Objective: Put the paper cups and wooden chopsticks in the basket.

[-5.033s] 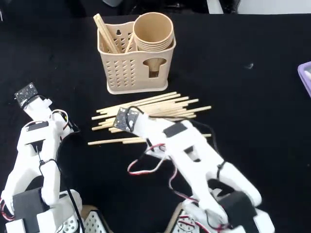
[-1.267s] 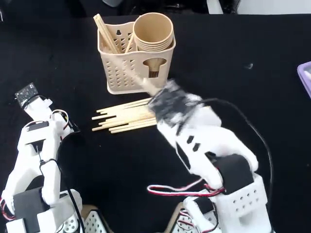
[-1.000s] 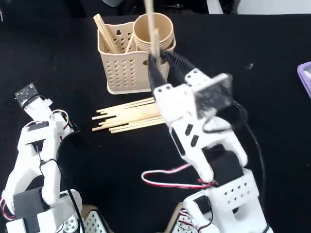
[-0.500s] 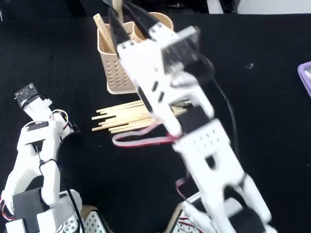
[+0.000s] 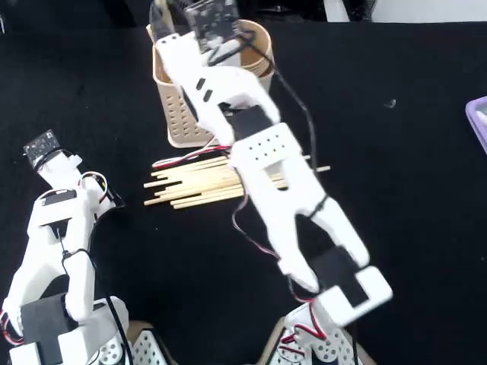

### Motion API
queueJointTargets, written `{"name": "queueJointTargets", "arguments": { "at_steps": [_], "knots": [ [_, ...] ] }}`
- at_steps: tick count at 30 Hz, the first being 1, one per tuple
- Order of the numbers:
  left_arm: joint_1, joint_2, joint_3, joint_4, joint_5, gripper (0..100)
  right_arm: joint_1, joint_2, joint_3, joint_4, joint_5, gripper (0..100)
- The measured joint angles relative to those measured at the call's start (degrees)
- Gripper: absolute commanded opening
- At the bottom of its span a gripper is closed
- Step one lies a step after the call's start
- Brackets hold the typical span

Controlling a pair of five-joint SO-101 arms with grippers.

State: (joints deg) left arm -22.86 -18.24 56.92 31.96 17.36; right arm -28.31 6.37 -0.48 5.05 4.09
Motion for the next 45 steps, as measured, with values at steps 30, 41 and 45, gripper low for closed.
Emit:
{"name": "queueJointTargets", "arguments": {
  "at_steps": [30,41,45],
  "knots": [
    [0.0,0.0,0.0,0.0,0.0,9,0.4,-25.1,1.4,49.8,4.7,9.6],
    [0.0,0.0,0.0,0.0,0.0,9,0.4,-24.0,27.9,60.0,32.3,24.3],
    [0.0,0.0,0.0,0.0,0.0,9,1.3,-17.9,36.7,47.7,37.9,26.0]
  ]
}}
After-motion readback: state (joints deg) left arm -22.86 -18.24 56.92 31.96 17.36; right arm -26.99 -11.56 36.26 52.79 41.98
